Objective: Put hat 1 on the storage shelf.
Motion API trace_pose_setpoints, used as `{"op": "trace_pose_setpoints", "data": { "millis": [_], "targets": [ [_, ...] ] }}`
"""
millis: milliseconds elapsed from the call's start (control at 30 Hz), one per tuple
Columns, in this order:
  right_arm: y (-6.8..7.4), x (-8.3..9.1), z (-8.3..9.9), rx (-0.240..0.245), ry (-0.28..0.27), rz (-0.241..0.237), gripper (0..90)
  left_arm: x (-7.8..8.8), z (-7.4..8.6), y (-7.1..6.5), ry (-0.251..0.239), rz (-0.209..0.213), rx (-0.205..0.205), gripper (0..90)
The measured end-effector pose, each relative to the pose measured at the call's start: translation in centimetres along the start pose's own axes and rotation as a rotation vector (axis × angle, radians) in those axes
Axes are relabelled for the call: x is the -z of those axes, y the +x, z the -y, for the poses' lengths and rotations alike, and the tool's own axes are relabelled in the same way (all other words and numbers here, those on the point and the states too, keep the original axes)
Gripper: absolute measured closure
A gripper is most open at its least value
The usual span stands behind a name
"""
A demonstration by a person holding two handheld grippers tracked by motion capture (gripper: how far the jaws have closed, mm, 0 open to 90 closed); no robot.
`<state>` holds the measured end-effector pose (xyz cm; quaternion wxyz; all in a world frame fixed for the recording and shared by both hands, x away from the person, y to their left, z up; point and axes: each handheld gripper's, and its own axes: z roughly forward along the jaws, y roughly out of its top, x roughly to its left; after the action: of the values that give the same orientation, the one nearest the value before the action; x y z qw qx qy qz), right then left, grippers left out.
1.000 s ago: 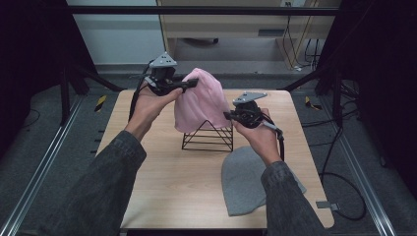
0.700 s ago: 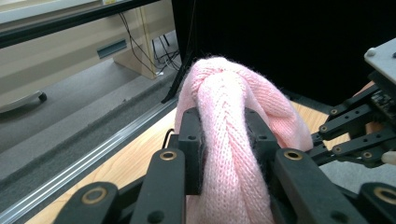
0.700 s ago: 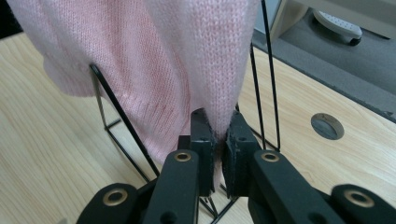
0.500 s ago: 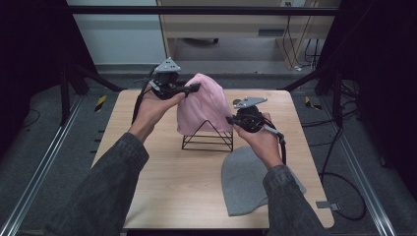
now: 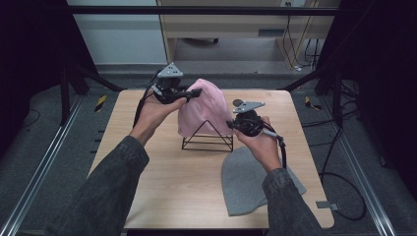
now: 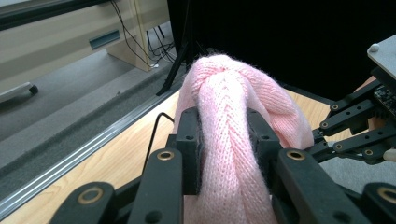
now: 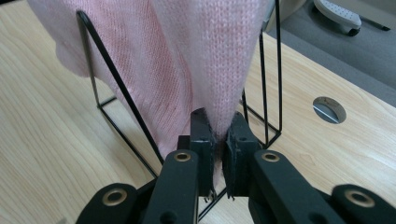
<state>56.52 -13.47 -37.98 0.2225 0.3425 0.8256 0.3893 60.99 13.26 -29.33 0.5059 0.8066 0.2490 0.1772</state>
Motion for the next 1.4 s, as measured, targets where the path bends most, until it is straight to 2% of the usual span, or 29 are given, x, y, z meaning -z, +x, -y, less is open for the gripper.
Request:
{"op": "trace_pose_setpoints", "data": {
  "millis": [267,467,633,700,867,967,1233,1267,1400],
  "targets": [
    [0.1,-0.5,0.8,-0.009,0.025,-0.005,83.7,-0.1,0.4,-0.7,0.006,0.034,0.001,71.0],
    [0.1,-0.6,1.2,-0.016,0.020,-0.011,83.7,-0.4,0.3,-1.2,0.010,0.063,0.012,71.8],
    [0.2,-0.6,1.4,-0.020,0.027,-0.013,83.7,-0.6,0.5,-1.4,0.023,0.053,0.004,72.0],
    [0.2,-0.8,1.7,-0.013,0.035,-0.013,83.7,-0.9,0.8,-1.4,0.029,0.047,0.016,71.7],
    [0.2,-1.2,2.5,-0.025,0.055,-0.016,83.6,-1.2,1.4,-1.7,0.042,0.069,0.011,70.8],
    [0.1,-1.5,2.9,-0.040,0.063,-0.021,83.5,-1.4,1.6,-2.1,0.053,0.065,0.008,70.2],
    [0.3,-2.2,3.1,-0.027,0.103,-0.021,83.4,-1.7,2.4,-2.3,0.078,0.056,0.016,69.9],
    [0.3,-2.3,3.1,-0.022,0.107,-0.018,83.4,-1.7,2.6,-2.3,0.084,0.058,0.007,69.9],
    [0.4,-2.4,3.2,-0.030,0.112,-0.020,83.1,-1.5,3.0,-2.5,0.067,0.070,0.020,69.9]
  ]
}}
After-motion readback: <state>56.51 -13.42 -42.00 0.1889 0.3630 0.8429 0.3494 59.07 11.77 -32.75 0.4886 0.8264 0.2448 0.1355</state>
